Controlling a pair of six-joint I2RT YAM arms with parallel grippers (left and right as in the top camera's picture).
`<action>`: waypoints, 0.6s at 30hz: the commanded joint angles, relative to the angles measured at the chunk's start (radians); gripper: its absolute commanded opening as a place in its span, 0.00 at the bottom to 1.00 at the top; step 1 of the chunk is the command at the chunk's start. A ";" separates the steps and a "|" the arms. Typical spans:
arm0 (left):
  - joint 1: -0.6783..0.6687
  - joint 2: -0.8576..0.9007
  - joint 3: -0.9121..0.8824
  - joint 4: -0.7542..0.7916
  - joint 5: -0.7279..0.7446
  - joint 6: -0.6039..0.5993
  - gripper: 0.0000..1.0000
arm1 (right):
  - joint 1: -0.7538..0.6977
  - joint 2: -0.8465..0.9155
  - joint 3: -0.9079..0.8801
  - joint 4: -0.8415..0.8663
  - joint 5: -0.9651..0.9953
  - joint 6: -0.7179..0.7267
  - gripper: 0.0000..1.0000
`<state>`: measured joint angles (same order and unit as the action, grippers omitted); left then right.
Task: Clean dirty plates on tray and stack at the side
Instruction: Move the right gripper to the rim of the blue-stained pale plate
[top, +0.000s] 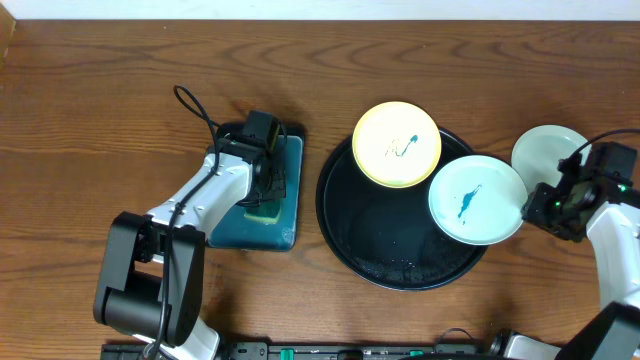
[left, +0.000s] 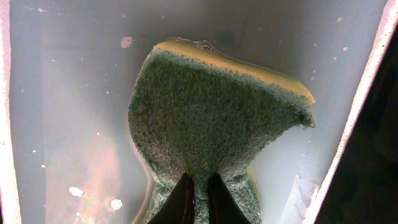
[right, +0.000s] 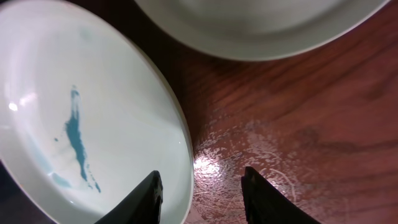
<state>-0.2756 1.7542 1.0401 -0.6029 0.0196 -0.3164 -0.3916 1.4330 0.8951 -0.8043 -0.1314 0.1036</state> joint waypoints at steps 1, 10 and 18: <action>0.002 0.026 -0.025 -0.021 -0.004 0.009 0.08 | 0.008 0.043 -0.011 0.010 -0.016 0.015 0.40; 0.002 0.026 -0.025 -0.021 -0.004 0.009 0.08 | 0.008 0.079 -0.011 0.024 -0.016 0.039 0.20; 0.002 0.026 -0.025 -0.021 -0.004 0.009 0.08 | 0.008 0.079 -0.013 0.039 -0.030 0.038 0.20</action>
<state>-0.2756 1.7542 1.0401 -0.6029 0.0196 -0.3164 -0.3904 1.5059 0.8886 -0.7715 -0.1417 0.1261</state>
